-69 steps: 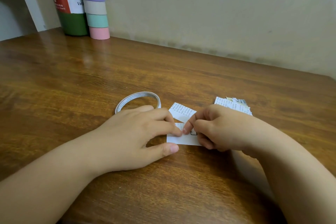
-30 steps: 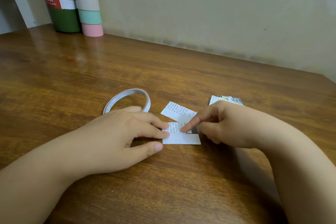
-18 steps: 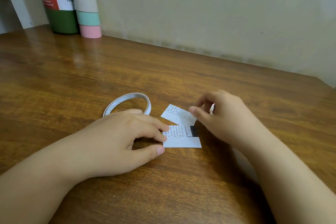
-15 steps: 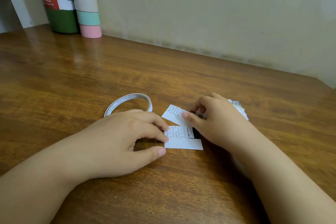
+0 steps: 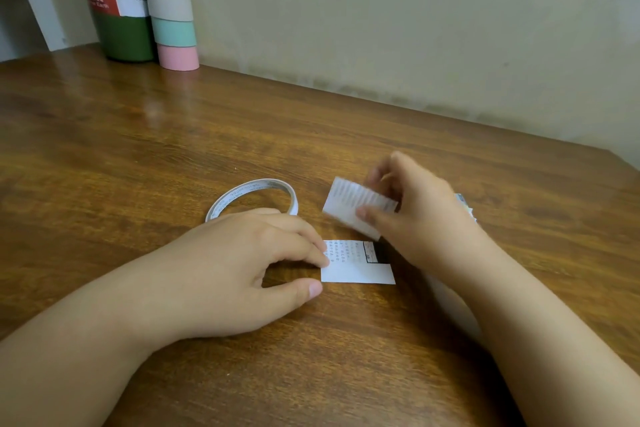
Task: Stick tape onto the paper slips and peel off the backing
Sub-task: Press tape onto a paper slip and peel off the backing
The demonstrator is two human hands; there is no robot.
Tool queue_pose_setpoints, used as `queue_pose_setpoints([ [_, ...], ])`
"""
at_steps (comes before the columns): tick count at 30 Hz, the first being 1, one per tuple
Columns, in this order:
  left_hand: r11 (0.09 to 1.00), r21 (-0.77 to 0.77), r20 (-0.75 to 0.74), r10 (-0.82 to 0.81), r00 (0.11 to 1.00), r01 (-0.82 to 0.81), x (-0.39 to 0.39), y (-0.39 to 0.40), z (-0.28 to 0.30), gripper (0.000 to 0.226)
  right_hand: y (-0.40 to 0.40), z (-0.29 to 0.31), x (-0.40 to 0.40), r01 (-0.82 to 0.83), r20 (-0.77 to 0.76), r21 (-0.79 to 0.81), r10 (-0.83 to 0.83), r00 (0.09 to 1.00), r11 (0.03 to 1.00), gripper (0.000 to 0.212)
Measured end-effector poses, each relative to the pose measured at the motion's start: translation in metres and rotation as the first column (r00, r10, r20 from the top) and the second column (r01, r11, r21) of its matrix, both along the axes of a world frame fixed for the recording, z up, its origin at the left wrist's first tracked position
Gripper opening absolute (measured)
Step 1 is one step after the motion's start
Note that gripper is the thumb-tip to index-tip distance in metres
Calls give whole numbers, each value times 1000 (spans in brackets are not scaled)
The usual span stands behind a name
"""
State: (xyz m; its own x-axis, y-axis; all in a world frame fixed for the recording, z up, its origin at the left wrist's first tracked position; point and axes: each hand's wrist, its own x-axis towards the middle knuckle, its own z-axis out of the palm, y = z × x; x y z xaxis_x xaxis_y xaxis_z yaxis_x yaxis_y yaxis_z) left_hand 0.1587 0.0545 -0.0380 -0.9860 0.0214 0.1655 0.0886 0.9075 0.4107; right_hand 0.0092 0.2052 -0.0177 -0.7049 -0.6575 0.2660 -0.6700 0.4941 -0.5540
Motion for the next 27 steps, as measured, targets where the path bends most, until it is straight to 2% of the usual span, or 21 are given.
queue_pose_setpoints([
  [2, 1000, -11, 4, 2, 1000, -2, 0, 0, 0, 60, 5, 8, -1, 28, 35, -136, -24, 999, 990, 20],
  [4, 1000, -11, -5, -4, 1000, 3, 1, 0, -1, 57, 12, 19, -2, 40, 137, -199, -13, 990, 979, 6],
  [6, 1000, -17, -5, -6, 1000, 6, 1, -1, -1, 56, 20, 26, -2, -2, 266, -182, 51, 963, 983, 22],
  [8, 1000, -26, 0, -7, 1000, 7, 1, -1, -1, 56, 26, 30, 0, -87, 324, -72, 106, 940, 994, 31],
  [11, 999, -28, -3, -16, 1000, 16, 0, -1, 0, 56, 25, 29, 4, -178, 278, 137, 135, 951, 974, 30],
  [16, 1000, 3, -20, -15, 1000, 15, 0, -2, -1, 53, 14, 17, 14, -144, 140, 335, 102, 985, 931, 27],
  [20, 999, 33, -39, 9, 999, -7, 2, -2, -2, 51, 11, 12, 16, -101, 71, 374, 80, 994, 922, 32],
  [27, 997, 70, -76, 34, 997, -29, 3, -3, 0, 46, 10, 11, 17, -92, 59, 376, 76, 995, 922, 30],
])
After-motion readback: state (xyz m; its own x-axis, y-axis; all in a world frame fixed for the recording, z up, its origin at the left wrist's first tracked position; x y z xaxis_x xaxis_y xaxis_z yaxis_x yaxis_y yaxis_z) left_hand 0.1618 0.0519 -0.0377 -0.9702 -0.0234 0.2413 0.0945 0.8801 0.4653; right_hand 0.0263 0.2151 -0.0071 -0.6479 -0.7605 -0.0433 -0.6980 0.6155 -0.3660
